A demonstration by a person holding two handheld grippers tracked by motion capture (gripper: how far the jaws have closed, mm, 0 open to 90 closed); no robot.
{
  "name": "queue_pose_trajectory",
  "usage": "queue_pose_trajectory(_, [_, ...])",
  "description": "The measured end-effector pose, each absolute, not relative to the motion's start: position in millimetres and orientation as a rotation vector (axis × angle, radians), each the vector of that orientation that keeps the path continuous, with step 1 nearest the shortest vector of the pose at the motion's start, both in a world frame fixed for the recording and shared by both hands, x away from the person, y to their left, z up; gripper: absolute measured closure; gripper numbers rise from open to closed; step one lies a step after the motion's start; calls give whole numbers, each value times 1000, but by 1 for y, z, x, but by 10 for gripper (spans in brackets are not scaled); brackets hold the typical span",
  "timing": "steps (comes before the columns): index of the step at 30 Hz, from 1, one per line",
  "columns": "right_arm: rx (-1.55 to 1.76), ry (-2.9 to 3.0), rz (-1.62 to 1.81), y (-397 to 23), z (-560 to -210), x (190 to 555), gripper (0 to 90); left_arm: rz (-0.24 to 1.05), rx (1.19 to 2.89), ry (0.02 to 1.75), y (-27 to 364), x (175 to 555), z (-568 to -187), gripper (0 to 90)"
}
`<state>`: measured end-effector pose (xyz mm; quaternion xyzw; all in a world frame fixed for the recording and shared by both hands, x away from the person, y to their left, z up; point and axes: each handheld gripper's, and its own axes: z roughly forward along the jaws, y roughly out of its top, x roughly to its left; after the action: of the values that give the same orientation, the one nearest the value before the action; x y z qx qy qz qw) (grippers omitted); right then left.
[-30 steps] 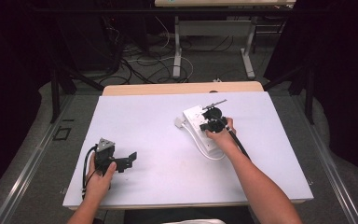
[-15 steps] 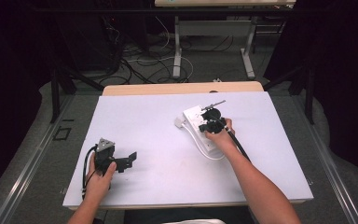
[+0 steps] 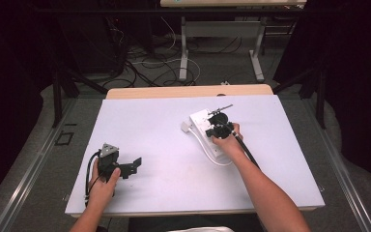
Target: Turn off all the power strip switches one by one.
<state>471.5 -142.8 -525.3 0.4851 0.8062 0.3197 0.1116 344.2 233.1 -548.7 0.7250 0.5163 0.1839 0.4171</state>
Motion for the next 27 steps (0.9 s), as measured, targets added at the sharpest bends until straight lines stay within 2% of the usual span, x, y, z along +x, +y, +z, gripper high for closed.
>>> queue_pose_trajectory(27, [1413, 2345, 951, -138, -512, 482, 900, 463, 1818, 1294, 234, 344, -548, 3])
